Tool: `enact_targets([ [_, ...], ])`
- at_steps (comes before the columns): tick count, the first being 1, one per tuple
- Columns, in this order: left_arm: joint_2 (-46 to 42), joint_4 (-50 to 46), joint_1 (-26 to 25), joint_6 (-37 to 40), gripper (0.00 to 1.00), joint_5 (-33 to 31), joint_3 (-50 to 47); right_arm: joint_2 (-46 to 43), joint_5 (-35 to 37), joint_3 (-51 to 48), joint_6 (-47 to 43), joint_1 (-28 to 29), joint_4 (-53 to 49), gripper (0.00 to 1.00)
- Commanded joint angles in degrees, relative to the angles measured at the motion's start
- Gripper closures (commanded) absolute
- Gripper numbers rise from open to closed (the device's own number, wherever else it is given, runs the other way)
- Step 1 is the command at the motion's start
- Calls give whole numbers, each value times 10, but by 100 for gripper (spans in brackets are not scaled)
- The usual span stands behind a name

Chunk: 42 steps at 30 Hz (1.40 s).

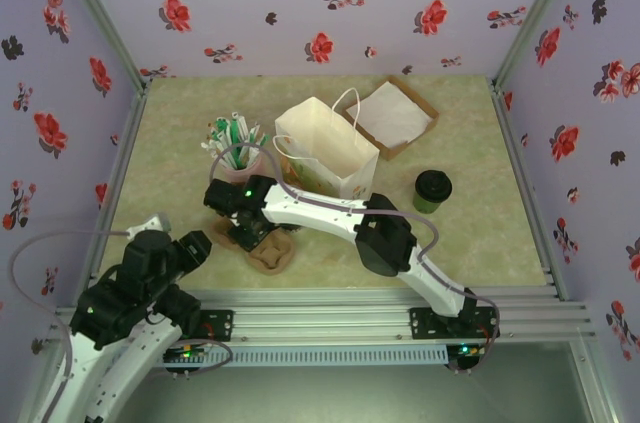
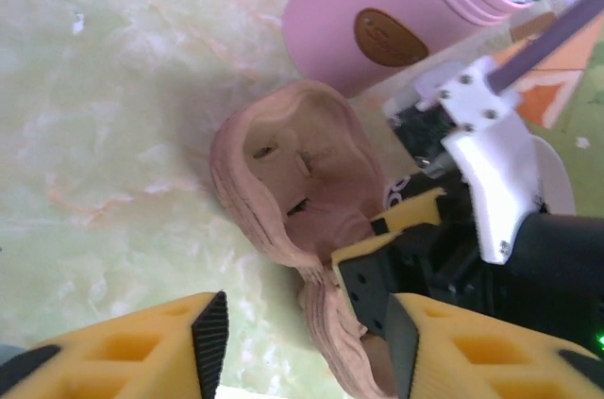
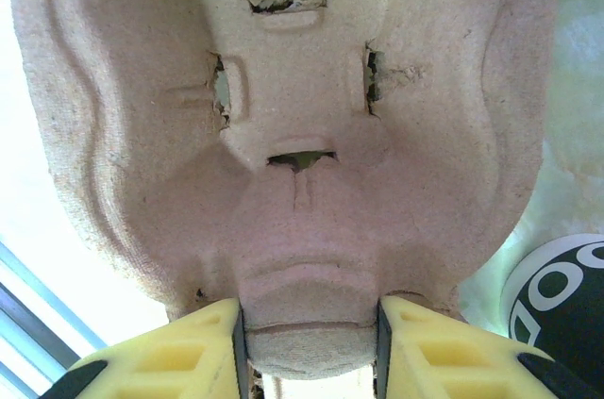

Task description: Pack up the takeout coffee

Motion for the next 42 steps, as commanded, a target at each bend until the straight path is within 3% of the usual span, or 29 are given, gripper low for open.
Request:
enact_targets([
  [1,1,33,4,-38,60,-41,-23,-28,-6,-10,15,-4,7,64],
  [5,13,60,6,-58,69,-48,-56,-33,-5,-16,19,-4,11,64],
  [11,29,104,41,-68,71,-22,-100,-35,-8,-23,26,-4,19,63],
  [17,59,165,160,-35,74,123,-135,-34,-8,-26,31,-4,20,63],
  [22,92,239,303,-18,90,311,-188,-32,-14,-26,35,-5,23,63],
  [25,93,239,350,-4,92,354,-196,-30,-18,-24,37,-6,23,63],
  [42,96,262,359,-8,91,371,-246,-26,-28,-25,40,-7,24,63],
])
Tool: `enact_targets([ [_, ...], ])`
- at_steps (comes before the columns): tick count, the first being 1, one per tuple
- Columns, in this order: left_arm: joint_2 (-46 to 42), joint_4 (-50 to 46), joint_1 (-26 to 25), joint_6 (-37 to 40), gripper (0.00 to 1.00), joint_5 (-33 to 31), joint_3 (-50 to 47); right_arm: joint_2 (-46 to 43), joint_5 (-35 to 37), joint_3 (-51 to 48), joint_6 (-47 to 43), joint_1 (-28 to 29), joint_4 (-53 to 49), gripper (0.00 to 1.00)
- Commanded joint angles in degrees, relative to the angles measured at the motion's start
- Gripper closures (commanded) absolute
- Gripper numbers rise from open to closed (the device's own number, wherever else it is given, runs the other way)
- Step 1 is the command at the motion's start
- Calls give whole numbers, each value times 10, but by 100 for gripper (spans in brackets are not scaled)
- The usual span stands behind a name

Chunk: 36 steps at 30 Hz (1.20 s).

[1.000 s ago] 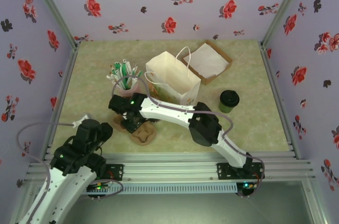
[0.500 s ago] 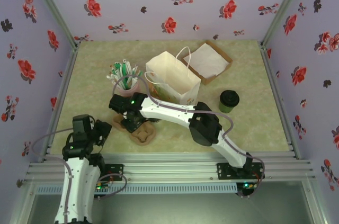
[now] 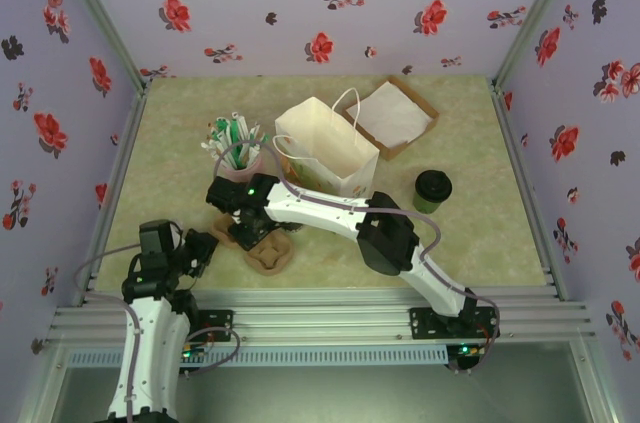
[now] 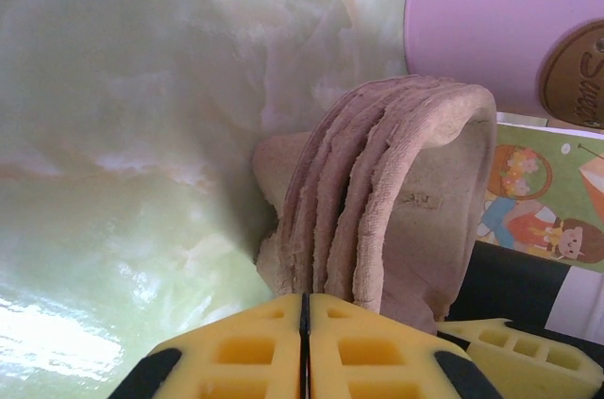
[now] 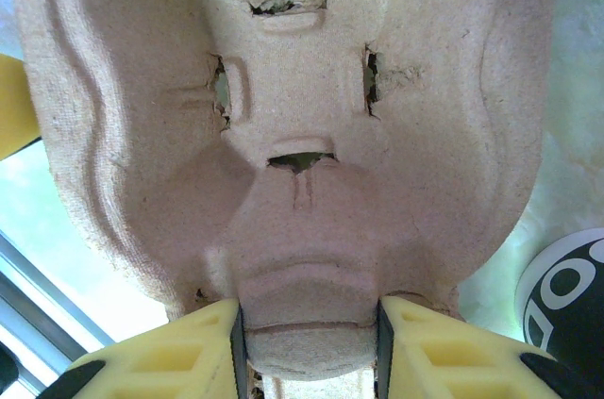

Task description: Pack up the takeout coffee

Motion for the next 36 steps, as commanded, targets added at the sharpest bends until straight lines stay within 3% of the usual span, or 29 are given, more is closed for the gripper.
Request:
enact_targets([
  [1,2,17,7,8,91,15,-9,-17,-13,-6,10,-3,5,63],
  [14,-12,13,9,5,82,22,-2,-17,-19,-6,9,-3,3,63],
  [36,-8,19,9,11,79,22,-20,-25,-37,0,16,-5,-1,64],
])
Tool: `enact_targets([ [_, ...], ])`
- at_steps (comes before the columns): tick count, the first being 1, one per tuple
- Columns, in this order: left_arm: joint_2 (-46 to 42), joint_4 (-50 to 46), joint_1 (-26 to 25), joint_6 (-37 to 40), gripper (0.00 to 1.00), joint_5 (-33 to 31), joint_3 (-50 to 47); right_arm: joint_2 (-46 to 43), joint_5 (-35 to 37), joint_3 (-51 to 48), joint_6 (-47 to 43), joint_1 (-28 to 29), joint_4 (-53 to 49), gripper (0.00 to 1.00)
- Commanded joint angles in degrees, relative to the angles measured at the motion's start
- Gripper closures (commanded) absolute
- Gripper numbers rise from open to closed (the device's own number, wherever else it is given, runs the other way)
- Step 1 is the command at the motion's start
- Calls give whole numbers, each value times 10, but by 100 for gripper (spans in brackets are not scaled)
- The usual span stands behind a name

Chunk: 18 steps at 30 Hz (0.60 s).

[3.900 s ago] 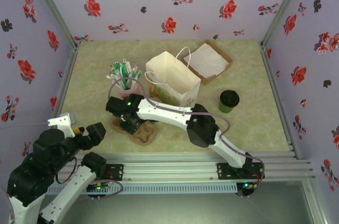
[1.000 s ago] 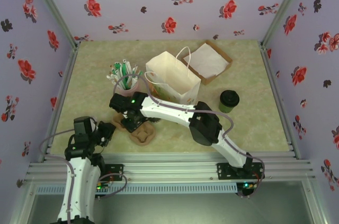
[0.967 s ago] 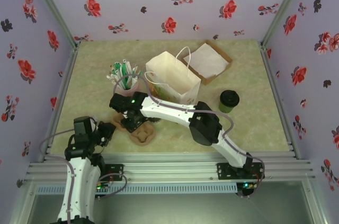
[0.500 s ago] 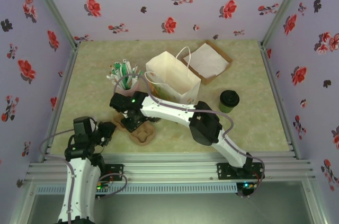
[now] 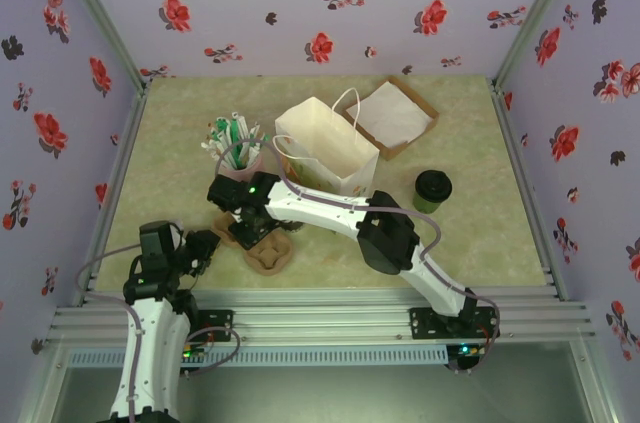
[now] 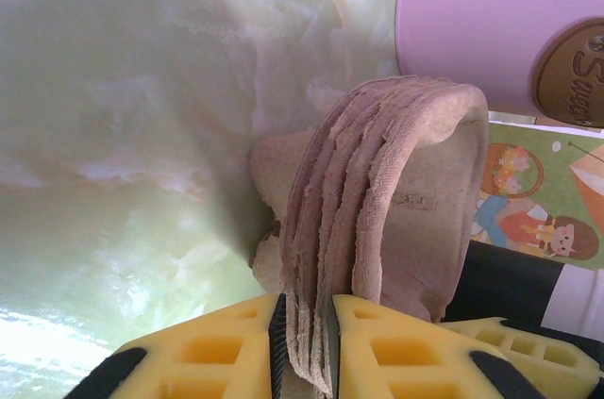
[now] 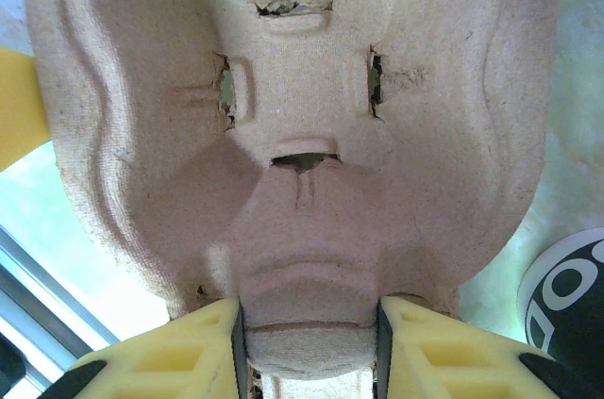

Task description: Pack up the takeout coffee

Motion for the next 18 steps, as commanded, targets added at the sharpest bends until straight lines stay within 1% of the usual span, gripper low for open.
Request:
enact_targets([
  [1,-1,0,5,11,79,8,-4,-25,-27,0,17,-3,0,64],
  [18,-8,-11,11,19,79,5,-2,-39,-50,-2,34,-9,8,64],
])
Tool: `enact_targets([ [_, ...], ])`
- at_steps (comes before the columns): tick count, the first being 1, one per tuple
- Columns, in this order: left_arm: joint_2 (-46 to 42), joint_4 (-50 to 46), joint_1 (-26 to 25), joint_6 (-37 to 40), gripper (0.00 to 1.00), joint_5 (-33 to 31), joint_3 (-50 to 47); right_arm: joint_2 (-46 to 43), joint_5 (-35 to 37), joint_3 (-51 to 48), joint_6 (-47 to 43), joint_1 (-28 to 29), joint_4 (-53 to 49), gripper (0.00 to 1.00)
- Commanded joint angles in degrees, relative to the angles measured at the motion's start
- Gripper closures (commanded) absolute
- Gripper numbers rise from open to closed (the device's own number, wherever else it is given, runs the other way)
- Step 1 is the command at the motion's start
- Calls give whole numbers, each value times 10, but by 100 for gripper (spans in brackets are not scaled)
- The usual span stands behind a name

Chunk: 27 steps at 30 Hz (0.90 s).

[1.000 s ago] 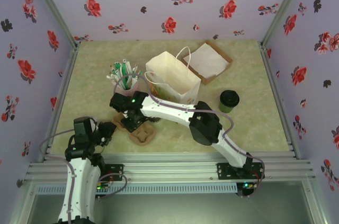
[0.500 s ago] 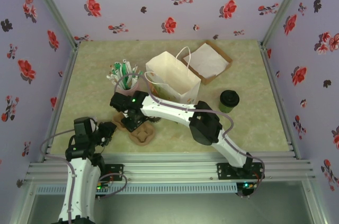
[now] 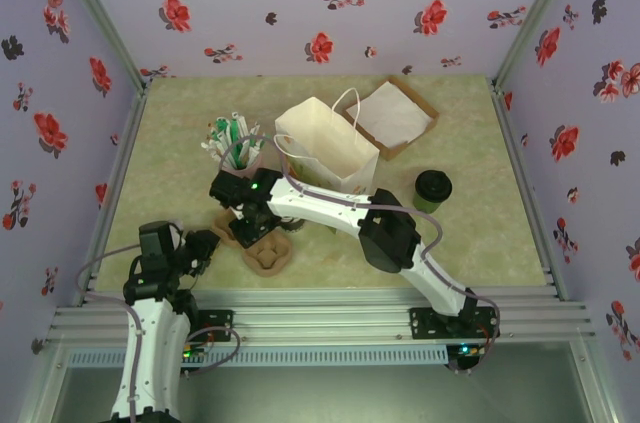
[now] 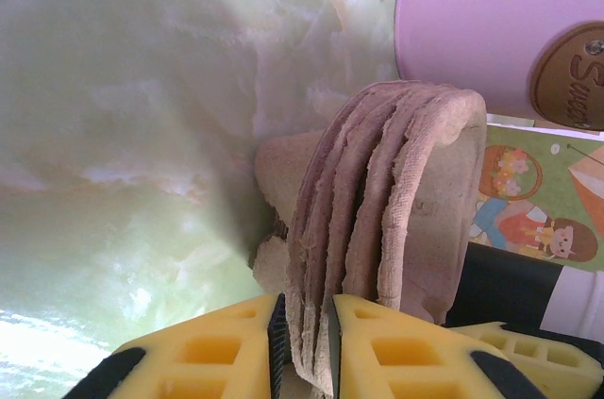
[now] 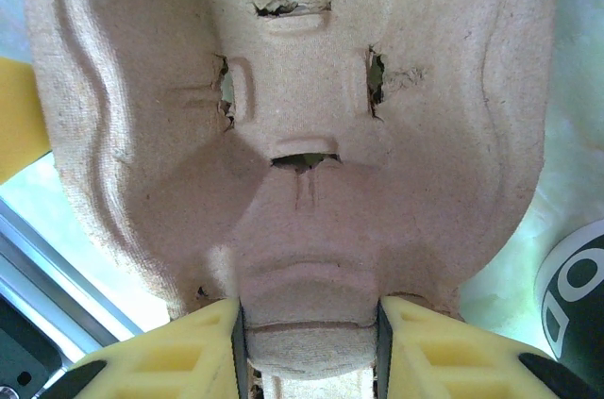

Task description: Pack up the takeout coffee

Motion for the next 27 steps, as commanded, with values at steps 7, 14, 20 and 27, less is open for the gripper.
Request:
enact_targets([
  [7,-7,-12,9,19,79,5,-2,-39,-20,-6,10,1,8,64],
  [14,-47,-64,11,9,78,10,31,-35,-13,-10,15,0,7,64],
  [20,-67,-102,14,3,86,6,73,-35,-14,-11,18,0,11,64],
  [27,-39,-80,14,-3,75,21,93,-35,-15,-13,18,1,11,64],
])
